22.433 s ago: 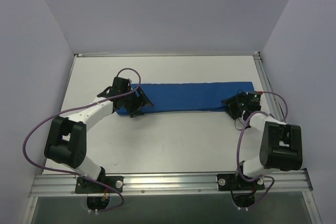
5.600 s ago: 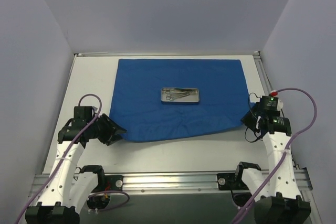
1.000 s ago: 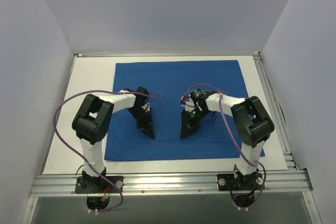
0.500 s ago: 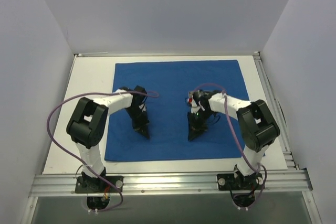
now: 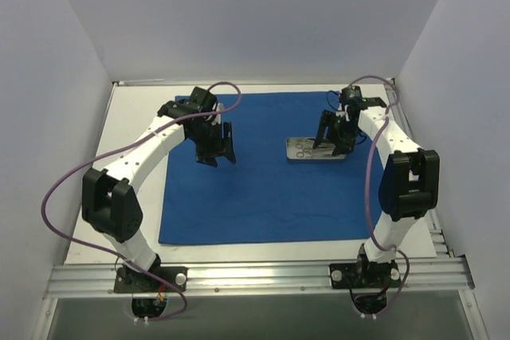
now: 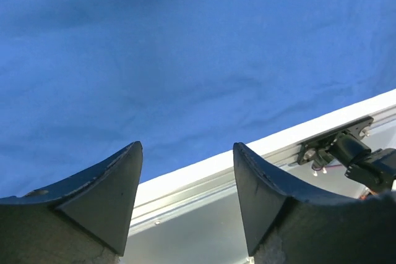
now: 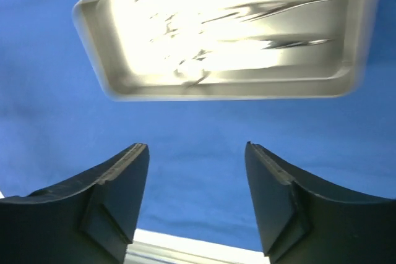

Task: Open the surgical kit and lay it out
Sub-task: Smooth out the surgical kit at the center of the board, then adjust the container in the surgical kit.

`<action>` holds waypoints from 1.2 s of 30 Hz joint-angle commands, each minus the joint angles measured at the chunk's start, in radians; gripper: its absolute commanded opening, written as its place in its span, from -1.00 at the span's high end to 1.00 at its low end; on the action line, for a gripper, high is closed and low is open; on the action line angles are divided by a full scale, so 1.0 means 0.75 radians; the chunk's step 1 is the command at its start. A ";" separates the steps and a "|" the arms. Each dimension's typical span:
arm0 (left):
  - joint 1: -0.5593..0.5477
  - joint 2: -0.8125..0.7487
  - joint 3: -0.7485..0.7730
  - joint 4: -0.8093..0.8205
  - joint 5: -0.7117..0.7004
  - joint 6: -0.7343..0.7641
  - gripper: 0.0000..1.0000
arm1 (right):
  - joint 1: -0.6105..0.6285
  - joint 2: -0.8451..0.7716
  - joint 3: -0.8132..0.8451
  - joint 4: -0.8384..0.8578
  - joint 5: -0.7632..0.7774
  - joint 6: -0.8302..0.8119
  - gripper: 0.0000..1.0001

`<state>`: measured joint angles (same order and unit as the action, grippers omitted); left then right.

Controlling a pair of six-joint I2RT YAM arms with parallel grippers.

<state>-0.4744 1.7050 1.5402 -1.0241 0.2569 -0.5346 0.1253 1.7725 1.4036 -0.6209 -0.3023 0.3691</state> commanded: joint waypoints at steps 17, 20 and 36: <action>0.080 -0.191 0.098 0.020 -0.206 0.240 -0.47 | -0.091 0.142 0.035 -0.009 0.129 0.553 -0.17; 0.117 -0.183 0.114 -0.003 -0.208 0.261 -0.47 | -0.093 0.128 0.010 -0.015 0.147 0.588 -0.12; 0.295 -0.159 0.127 -0.040 -0.116 0.279 -0.46 | -0.083 0.167 -0.039 -0.011 0.135 0.704 0.02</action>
<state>-0.2687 1.5913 1.6016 -1.0447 0.1394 -0.3481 0.0597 1.9125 1.3911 -0.5797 -0.2253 0.8650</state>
